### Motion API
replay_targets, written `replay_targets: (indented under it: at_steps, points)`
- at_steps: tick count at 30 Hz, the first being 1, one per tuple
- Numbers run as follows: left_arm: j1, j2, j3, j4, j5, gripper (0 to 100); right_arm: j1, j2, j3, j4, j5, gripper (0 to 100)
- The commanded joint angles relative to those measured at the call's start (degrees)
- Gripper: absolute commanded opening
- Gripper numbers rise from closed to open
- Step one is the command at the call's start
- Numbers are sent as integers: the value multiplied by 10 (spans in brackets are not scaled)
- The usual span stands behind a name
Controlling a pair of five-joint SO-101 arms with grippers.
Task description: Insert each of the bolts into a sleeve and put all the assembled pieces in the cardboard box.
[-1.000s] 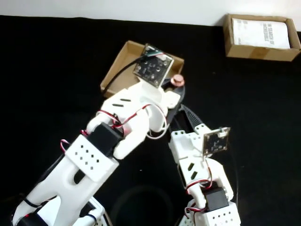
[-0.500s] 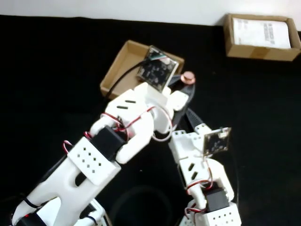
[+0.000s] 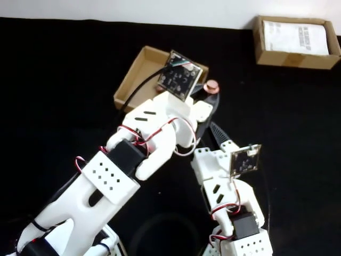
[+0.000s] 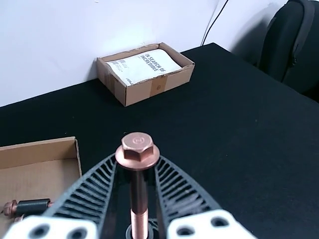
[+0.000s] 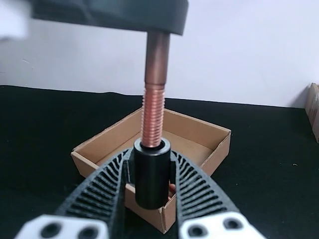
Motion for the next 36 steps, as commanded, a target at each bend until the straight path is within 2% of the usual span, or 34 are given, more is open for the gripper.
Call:
replay_targets:
  at_steps: [1, 6, 19, 21, 25, 27, 33, 36]
  points:
    - [-5, -1, -5, -14, 0, 9, 3, -7, 57, -15, 4, 6]
    - [-4, -5, 1, -11, 0, 9, 3, -7, 56, -15, 4, 6]
    - [9, -80, 157, 24, -3, 11, 5, -7, 54, -15, 4, 6]
    - [9, -103, 159, 63, -3, 37, 4, -7, 54, -15, 4, 6]
    - [9, -135, 127, 198, -3, 208, 4, -7, 54, -15, 4, 6]
    - [9, -143, 100, 264, -3, 254, 4, -7, 54, -15, 4, 6]
    - [8, -177, 12, 375, -4, 254, 5, -7, 39, -10, 4, 6]
    - [4, -212, -36, 419, -4, 183, 7, -6, -15, 22, 1, 6]
